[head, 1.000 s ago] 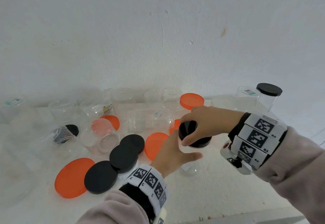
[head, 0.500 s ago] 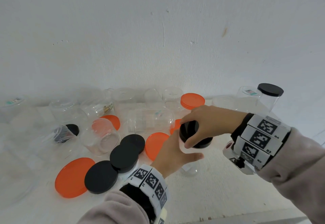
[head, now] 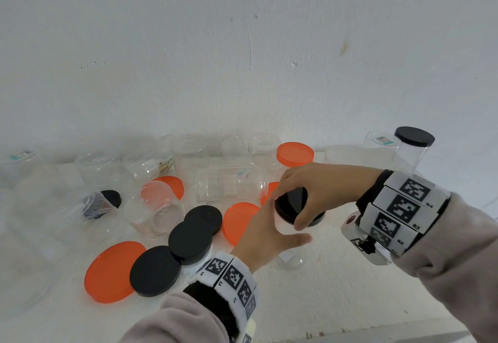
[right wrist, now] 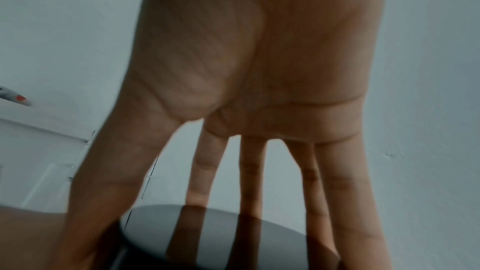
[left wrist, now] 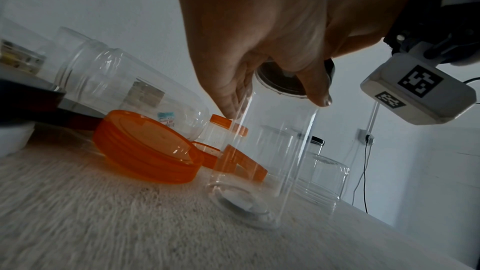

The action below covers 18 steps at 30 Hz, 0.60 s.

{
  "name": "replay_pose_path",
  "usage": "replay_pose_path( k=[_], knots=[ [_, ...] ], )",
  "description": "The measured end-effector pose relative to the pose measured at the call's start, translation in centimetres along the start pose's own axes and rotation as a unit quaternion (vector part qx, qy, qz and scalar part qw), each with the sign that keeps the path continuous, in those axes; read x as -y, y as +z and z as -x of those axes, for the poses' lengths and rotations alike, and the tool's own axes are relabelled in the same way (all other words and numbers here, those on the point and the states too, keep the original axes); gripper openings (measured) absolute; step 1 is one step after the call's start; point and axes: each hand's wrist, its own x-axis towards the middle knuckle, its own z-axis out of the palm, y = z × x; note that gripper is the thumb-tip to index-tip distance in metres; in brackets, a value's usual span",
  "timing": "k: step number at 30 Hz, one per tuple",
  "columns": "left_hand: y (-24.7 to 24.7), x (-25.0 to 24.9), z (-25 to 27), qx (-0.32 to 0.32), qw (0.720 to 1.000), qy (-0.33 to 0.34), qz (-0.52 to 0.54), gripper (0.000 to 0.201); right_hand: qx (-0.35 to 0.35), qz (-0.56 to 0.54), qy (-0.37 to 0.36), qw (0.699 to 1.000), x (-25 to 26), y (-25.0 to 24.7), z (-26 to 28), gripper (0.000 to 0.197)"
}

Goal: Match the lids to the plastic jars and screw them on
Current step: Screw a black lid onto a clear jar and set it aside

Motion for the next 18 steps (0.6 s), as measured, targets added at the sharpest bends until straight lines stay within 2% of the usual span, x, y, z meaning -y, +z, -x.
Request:
replay_pose_path(
  k=[5, 8, 11, 14, 18],
  knots=[
    [-0.1, 0.2, 0.1, 0.002, 1.0, -0.005, 0.008, 0.078, -0.056, 0.017, 0.036, 0.998, 0.1, 0.8, -0.3, 0.056],
    [0.0, 0.2, 0.0, 0.002, 1.0, -0.005, 0.007, 0.08, -0.064, 0.011, 0.051, 0.997, 0.3, 1.1, -0.4, 0.054],
    [0.0, 0.1, 0.1, 0.0, 1.0, -0.011, 0.003, 0.074, -0.017, -0.006, 0.051, 0.999, 0.3, 0.7, -0.1, 0.067],
    [0.0, 0.0, 0.1, -0.006, 1.0, -0.008, 0.002, 0.076, 0.048, -0.012, 0.016, 0.999, 0.1, -0.1, 0.4, 0.075],
    [0.0, -0.1, 0.0, -0.005, 1.0, -0.004, -0.002, 0.079, 0.048, -0.022, -0.008, 0.999, 0.0, -0.4, 0.5, 0.07]
  ],
)
